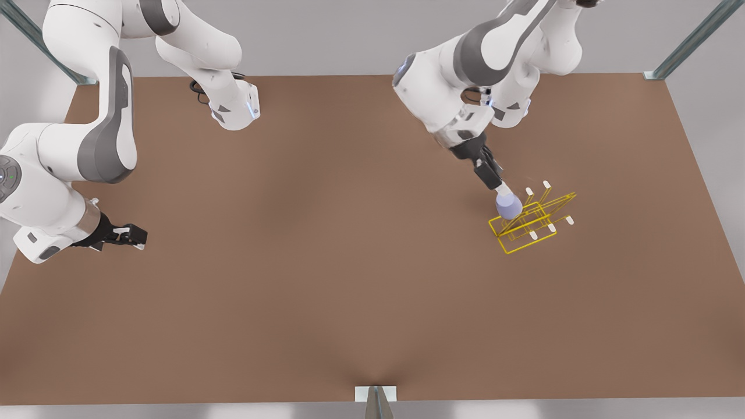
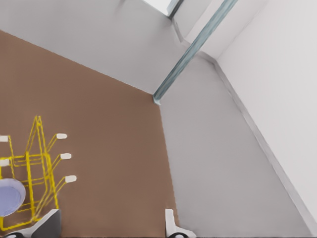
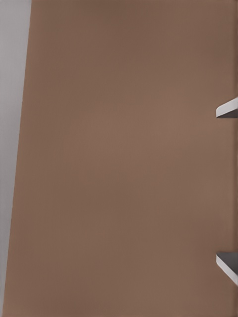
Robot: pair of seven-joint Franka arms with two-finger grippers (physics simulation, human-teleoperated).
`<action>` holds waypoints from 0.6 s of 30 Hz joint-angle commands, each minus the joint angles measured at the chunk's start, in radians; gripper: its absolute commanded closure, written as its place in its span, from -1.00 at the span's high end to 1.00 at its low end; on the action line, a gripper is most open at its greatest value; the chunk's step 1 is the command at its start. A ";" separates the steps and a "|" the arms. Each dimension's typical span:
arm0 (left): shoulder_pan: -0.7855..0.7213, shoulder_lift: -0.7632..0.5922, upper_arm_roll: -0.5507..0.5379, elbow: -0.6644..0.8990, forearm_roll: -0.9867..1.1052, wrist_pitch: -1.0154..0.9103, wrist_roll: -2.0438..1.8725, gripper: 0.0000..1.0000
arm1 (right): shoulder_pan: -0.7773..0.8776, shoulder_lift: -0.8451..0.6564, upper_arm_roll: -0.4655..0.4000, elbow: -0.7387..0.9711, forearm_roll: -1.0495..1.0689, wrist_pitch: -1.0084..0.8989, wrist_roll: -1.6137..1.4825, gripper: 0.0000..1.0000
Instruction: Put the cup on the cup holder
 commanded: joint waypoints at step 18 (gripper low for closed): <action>0.458 0.088 0.129 0.097 -0.861 0.086 2.545 1.00 | 0.003 -0.009 0.002 -0.019 0.001 0.002 0.012 1.00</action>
